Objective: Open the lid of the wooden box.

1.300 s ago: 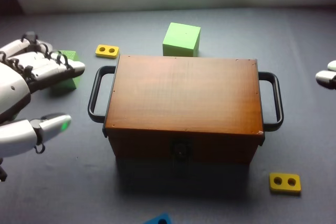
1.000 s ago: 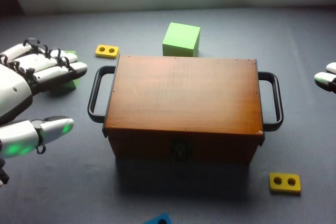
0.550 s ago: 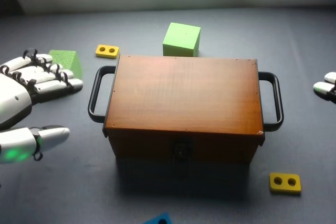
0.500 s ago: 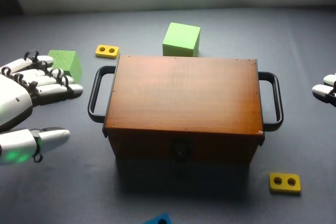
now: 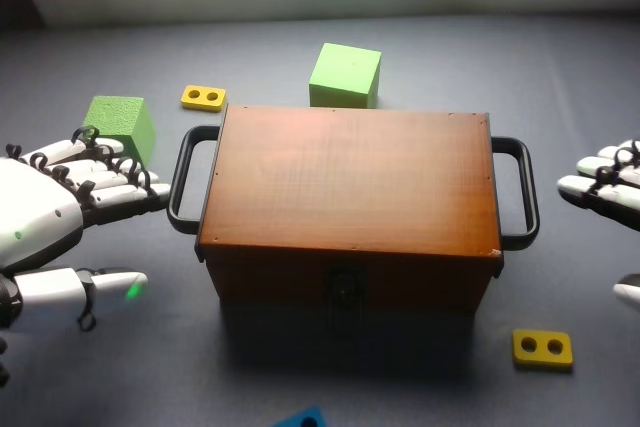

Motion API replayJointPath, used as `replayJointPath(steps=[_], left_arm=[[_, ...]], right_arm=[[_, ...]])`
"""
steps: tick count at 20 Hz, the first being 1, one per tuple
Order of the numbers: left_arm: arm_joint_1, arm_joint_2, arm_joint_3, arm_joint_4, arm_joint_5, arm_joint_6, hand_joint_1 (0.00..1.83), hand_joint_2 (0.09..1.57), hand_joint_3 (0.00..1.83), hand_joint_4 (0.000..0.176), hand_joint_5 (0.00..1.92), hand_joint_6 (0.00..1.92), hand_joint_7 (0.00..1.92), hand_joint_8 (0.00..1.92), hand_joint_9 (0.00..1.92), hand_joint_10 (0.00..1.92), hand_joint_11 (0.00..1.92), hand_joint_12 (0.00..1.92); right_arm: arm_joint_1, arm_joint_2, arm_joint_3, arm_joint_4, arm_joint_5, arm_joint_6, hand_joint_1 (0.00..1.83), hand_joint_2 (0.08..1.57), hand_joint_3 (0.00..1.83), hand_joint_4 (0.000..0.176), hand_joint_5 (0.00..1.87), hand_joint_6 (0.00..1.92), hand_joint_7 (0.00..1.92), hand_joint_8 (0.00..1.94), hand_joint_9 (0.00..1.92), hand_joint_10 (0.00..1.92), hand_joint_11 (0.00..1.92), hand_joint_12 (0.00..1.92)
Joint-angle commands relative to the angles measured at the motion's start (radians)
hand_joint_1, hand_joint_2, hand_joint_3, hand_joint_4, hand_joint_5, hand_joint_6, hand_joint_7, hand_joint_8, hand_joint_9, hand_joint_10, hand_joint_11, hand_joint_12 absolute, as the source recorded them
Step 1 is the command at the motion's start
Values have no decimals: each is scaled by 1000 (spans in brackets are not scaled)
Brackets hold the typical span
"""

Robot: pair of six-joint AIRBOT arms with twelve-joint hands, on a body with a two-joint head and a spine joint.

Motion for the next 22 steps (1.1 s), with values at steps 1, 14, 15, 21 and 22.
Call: replayJointPath(steps=[1,14,15,21,22], left_arm=[[-13,1,6,-3,-95,-10,108,1379,2,0,219,0,230,0,171,0,0,158],[-47,13,34,130,35,-114,186,1367,0,0,154,0,175,1,147,0,0,274],[-50,12,34,133,40,-117,188,1363,0,0,156,2,178,2,150,1,0,273],[-51,12,32,134,35,-120,231,1358,0,0,127,0,136,1,121,1,0,279],[-50,12,31,135,33,-120,226,1362,0,0,109,0,109,0,94,0,0,200]], right_arm=[[20,-6,8,-15,85,1,442,1417,4,0,130,1,75,1,68,3,0,195],[171,-27,69,-196,-220,56,501,1391,0,0,60,0,42,1,49,5,0,99],[172,-27,70,-197,-230,56,505,1392,0,0,43,0,42,1,43,3,0,102],[172,-30,72,-197,-246,56,558,1388,0,0,18,0,28,2,25,4,0,71],[172,-30,72,-197,-245,56,543,1390,1,0,17,0,27,1,25,3,0,62]])
